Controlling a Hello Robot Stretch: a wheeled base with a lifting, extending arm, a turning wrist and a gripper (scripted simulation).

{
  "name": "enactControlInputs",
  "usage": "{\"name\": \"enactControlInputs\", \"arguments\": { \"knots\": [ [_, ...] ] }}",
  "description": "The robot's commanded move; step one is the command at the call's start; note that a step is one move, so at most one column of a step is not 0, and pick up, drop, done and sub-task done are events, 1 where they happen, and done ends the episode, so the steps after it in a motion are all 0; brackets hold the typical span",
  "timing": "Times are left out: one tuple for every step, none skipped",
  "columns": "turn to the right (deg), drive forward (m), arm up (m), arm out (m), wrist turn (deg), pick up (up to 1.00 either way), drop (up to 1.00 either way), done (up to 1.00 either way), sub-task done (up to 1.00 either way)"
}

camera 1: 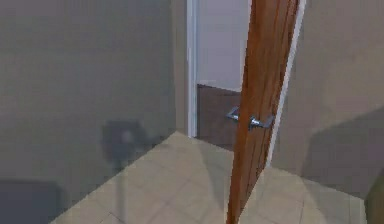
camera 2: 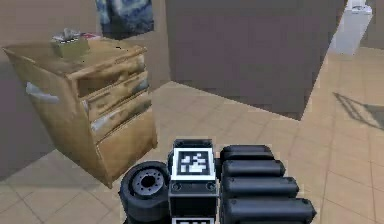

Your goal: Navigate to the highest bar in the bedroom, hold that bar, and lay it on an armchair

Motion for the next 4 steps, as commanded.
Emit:
{"name": "enactControlInputs", "arguments": {
  "knots": [
    [0.0, 0.40, 0.00, 0.00, 0.0, 0.00, 0.00, 0.00, 0.00],
    [-27.0, 0.00, 0.00, 0.00, 0.0, 0.00, 0.00, 0.00, 0.00],
    [0.0, 0.35, 0.00, 0.00, 0.0, 0.00, 0.00, 0.00, 0.00],
    [0.0, 0.55, 0.00, 0.00, 0.0, 0.00, 0.00, 0.00, 0.00]
  ]
}}
